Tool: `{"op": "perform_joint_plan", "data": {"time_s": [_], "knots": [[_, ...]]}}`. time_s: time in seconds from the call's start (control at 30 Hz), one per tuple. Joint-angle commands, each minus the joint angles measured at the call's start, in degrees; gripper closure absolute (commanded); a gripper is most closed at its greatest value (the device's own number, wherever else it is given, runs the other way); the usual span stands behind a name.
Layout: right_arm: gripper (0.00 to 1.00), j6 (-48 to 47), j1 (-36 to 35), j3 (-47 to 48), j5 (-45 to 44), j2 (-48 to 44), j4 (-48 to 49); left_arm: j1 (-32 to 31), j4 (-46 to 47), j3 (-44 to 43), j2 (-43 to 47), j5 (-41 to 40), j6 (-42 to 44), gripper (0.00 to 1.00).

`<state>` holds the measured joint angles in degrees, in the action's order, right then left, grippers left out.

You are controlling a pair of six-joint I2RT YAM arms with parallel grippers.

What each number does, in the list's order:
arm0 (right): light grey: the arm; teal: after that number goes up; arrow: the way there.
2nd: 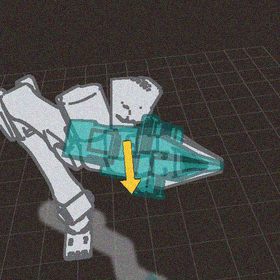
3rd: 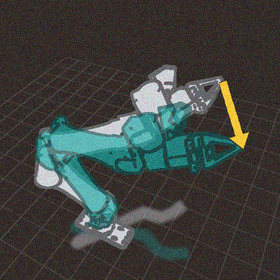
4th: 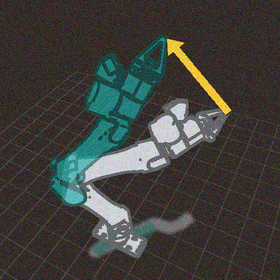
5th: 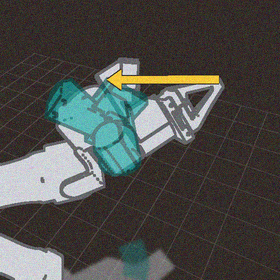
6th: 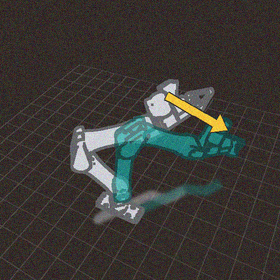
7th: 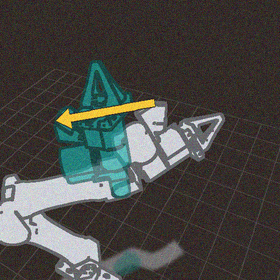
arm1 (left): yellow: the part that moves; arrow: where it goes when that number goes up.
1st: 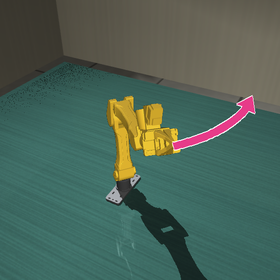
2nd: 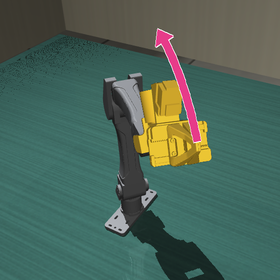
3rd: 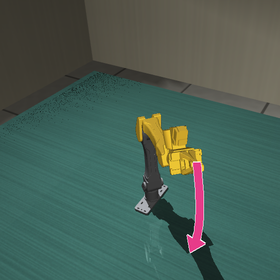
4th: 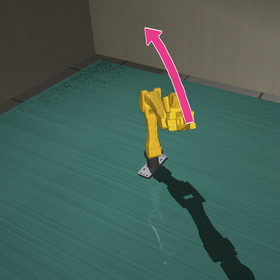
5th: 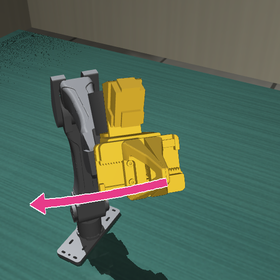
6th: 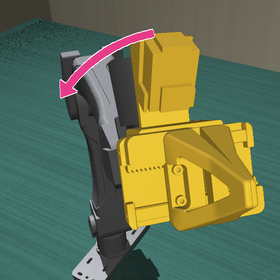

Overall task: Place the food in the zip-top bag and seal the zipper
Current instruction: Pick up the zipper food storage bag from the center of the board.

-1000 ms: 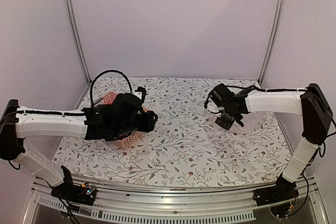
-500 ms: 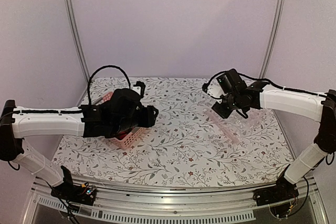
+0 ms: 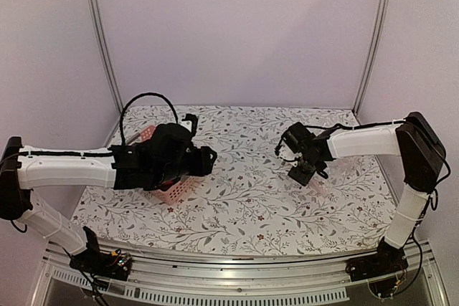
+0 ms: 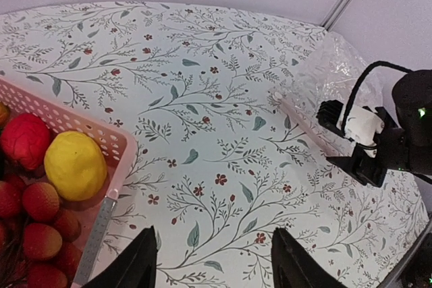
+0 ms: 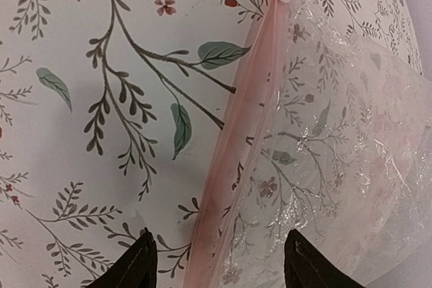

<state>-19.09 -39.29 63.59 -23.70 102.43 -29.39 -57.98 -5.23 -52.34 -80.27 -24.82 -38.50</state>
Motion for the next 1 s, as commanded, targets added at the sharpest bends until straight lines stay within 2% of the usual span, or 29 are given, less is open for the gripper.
{"op": "perform_joint_plan", "data": {"time_s": [0.0,0.2,0.47,0.63,0.77,0.87,0.97], "knots": [[0.39,0.9,0.8,2.3,-4.7,3.5,0.9,-0.9,0.4,1.1,0.1,0.2,-1.0,0.43],[0.49,0.7,1.9,3.0,-6.9,5.6,2.1,-0.9,0.3,2.5,1.1,-0.4,-1.3,0.43],[0.54,0.2,4.1,1.8,-8.9,5.8,4.3,-1.0,0.9,2.6,0.6,-0.4,-1.0,0.43],[0.51,-1.8,4.7,-0.7,-11.9,7.1,9.9,-1.0,1.5,2.1,-0.2,0.2,-1.1,0.43],[0.53,-7.1,4.8,-5.5,-19.6,8.4,20.9,-1.0,1.5,2.0,-0.2,0.3,-1.2,0.43],[0.53,-10.2,5.5,-6.0,-22.0,9.3,24.1,-1.0,1.5,2.1,0.1,0.1,-1.1,0.43],[0.58,-11.9,6.7,-5.6,-23.1,9.4,26.4,-1.1,1.5,2.3,0.6,0.0,-1.2,0.43]]}}
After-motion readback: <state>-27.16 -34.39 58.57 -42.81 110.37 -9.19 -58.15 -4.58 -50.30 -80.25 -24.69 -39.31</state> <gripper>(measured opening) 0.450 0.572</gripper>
